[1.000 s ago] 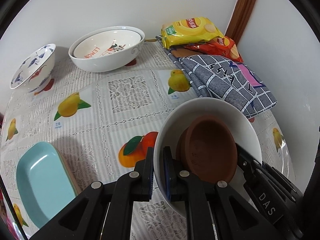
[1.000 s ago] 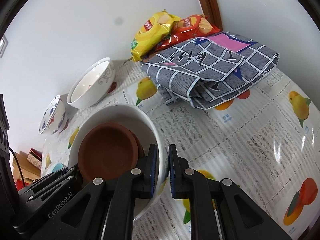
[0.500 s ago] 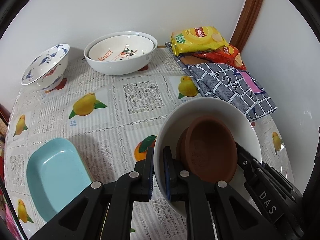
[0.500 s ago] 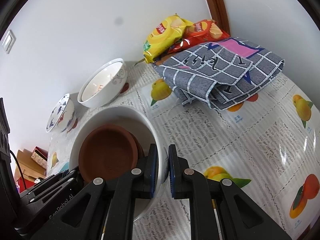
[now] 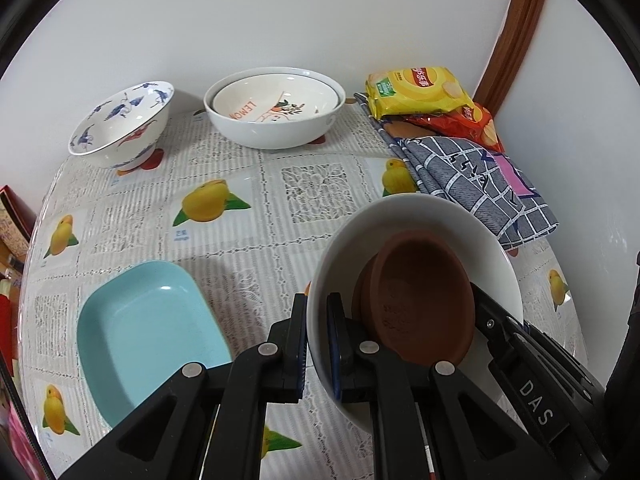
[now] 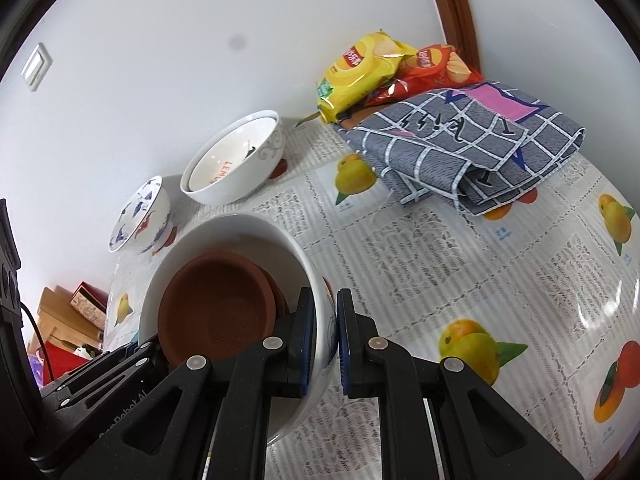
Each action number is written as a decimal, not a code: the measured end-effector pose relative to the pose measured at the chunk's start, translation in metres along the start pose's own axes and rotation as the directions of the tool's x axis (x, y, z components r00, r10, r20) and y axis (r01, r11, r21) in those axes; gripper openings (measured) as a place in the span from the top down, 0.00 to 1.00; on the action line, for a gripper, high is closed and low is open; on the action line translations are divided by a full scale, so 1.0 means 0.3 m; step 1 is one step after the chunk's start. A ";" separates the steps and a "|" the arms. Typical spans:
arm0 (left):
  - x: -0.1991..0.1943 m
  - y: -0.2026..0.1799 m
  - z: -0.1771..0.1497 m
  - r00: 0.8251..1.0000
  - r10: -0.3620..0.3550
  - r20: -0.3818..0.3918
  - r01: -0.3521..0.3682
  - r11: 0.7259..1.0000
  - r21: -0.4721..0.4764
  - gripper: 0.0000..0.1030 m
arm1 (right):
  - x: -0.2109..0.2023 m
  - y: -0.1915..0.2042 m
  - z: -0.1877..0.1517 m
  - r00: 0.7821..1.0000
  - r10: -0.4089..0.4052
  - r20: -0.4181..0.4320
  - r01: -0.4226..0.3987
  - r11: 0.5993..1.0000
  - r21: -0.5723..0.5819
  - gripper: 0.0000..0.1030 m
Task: Organize plates and bowls
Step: 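Lift the white bowl with both grippers and carry it toward the blue plate stack, then lower the white bowl onto the blue plate with both grippers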
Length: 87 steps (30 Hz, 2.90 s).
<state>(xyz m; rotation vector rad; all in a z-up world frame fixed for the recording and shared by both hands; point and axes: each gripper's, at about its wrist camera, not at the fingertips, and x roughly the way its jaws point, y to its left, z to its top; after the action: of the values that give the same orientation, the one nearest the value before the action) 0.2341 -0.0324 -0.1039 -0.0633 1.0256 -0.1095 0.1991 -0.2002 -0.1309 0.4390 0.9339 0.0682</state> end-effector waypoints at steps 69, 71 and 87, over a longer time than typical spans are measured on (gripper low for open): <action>-0.140 0.511 -0.072 0.991 0.133 0.026 -0.126 0.975 -0.181 0.90 | 0.096 0.512 -0.125 0.989 0.130 -0.068 -0.140 0.974 -0.180 0.90; -0.137 0.526 -0.078 0.990 0.138 0.023 -0.131 0.974 -0.185 0.90 | 0.106 0.524 -0.132 0.989 0.131 -0.072 -0.143 0.973 -0.184 0.90; -0.017 0.599 -0.122 0.990 0.133 -0.043 -0.139 0.969 -0.206 0.90 | 0.232 0.553 -0.196 0.986 0.094 -0.137 -0.119 0.975 -0.187 0.90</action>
<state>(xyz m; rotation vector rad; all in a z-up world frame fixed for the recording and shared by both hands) 0.2113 0.1464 -0.1372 -0.1824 1.0645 0.1232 0.2161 -0.0128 -0.1487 0.3050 1.0184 0.2864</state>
